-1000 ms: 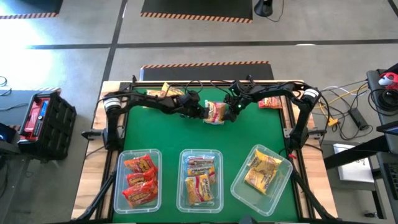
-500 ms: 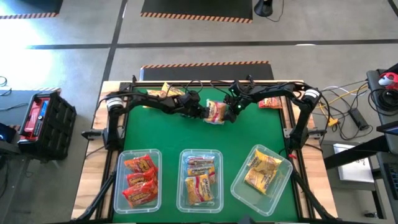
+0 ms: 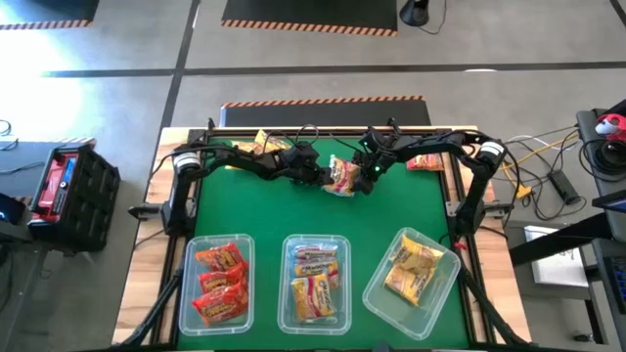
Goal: Sort Maruchan noodles
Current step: Put the blue noodle pack into the middle transparent bin
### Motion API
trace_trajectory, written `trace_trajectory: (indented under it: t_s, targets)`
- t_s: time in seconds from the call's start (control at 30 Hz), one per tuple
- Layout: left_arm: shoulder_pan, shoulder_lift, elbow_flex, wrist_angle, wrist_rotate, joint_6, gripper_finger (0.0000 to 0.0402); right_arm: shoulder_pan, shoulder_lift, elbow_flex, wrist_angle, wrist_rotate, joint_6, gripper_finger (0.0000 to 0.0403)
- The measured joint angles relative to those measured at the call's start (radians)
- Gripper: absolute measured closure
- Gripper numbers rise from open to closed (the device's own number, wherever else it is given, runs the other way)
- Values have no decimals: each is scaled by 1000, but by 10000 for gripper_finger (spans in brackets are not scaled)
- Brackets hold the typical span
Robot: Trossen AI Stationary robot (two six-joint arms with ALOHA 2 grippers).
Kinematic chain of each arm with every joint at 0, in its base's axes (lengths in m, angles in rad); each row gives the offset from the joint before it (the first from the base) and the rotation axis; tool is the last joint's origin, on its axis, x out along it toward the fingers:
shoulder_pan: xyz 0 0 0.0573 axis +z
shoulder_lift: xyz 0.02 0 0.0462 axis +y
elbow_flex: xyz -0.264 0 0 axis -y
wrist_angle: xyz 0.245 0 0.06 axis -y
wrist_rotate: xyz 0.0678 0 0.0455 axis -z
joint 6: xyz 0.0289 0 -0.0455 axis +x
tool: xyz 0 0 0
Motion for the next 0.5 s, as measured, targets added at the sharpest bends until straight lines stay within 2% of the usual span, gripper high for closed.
trace_trajectory:
  t_s: [0.17,0.37,0.5]
  targets:
    - [0,0,0,12,29,-2,223,0,0,0,4,-2,0,250]
    - [-11,0,16,72,132,-6,223,2,-1,3,37,-10,5,250]
    - [-6,1,38,76,108,4,224,2,-10,3,34,-8,7,250]
